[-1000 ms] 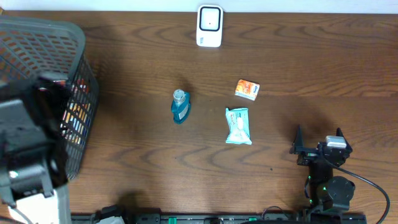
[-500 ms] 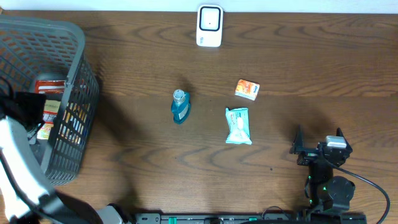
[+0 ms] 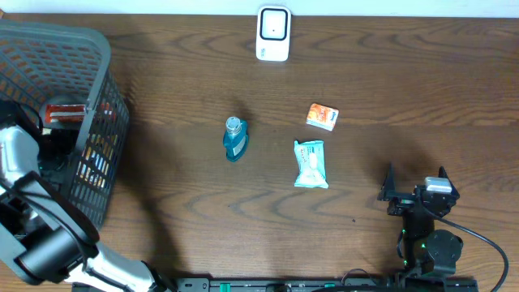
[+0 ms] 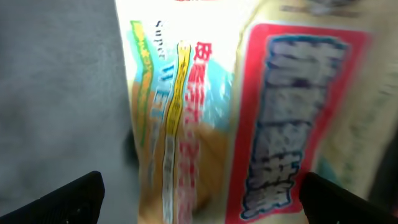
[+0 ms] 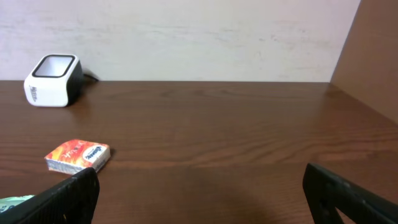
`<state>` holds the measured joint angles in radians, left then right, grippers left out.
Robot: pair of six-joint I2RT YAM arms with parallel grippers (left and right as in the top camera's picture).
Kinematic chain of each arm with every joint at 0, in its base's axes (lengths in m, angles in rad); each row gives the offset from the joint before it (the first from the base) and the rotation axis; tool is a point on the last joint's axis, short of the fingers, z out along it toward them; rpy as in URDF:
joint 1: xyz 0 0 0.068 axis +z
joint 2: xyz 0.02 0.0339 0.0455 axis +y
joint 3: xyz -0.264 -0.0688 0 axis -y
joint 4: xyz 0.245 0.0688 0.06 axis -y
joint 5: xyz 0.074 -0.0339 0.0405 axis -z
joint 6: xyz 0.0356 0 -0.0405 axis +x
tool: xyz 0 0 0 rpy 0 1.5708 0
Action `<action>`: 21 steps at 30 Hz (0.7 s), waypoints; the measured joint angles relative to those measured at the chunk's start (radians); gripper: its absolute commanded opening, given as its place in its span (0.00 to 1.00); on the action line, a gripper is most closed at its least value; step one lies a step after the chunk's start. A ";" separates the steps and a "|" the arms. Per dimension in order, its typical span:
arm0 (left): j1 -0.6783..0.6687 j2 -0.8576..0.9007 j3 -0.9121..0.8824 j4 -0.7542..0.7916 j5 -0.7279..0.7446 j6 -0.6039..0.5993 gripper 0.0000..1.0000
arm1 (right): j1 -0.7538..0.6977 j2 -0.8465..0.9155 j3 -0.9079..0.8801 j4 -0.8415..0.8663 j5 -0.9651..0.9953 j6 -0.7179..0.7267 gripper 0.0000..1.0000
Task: Scan the item barcode
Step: 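Move the left gripper back into the basket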
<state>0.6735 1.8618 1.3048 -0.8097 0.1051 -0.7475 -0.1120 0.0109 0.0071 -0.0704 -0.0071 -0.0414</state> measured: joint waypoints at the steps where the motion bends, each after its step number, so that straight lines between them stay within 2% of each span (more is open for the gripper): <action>1: 0.000 0.008 0.000 0.008 0.003 0.008 0.68 | 0.000 0.000 0.000 0.000 0.000 0.000 0.99; 3: 0.000 0.016 -0.001 0.029 0.009 0.031 0.32 | 0.000 0.000 0.000 0.000 0.000 0.000 0.99; 5: -0.001 0.016 -0.005 0.048 0.011 0.045 0.11 | 0.000 0.000 0.000 0.000 0.000 0.000 0.99; 6: -0.001 0.016 -0.006 0.057 0.013 0.053 0.08 | 0.000 0.000 0.000 0.000 0.000 0.000 0.99; 16: -0.001 0.000 -0.016 0.060 0.011 0.072 0.07 | 0.000 0.000 0.000 0.000 0.000 0.000 0.99; 21: 0.000 -0.090 -0.040 0.045 -0.004 0.072 0.07 | 0.000 0.000 0.000 0.000 0.000 0.000 0.99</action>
<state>0.6735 1.7714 1.2648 -0.7647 0.1009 -0.6758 -0.1120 0.0109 0.0071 -0.0704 -0.0071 -0.0414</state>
